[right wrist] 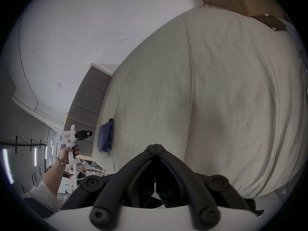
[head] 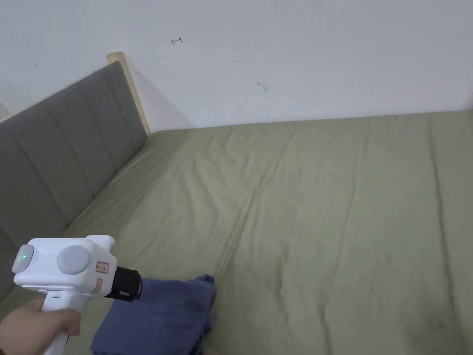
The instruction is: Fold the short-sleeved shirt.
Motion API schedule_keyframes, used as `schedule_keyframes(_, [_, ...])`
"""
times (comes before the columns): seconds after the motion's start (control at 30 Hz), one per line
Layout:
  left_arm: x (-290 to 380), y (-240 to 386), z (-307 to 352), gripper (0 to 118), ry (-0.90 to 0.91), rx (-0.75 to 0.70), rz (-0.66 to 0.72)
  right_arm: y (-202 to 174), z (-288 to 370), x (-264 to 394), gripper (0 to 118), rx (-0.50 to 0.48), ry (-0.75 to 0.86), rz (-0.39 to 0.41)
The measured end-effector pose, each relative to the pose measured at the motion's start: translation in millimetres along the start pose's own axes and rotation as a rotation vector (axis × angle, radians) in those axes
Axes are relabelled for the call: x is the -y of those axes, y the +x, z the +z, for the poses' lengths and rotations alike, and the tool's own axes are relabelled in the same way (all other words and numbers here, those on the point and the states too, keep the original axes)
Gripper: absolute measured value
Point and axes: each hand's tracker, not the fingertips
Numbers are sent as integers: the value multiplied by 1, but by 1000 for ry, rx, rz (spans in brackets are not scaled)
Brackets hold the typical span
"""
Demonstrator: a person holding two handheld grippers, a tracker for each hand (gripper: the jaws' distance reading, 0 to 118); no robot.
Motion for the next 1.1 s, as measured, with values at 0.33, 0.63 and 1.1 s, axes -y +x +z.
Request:
schedule_keyframes(0.33, [25,122,52,70,44,324,7,-31,24,-15,0,182,31,107])
schedule_keyframes(0.63, [40,250,138,2,450,377,-82,-87,68,-29,0,210,273,254])
schedule_keyframes(1.1, [80,291,215,99,1135,153,31,-152,107,4,74,311,965,639])
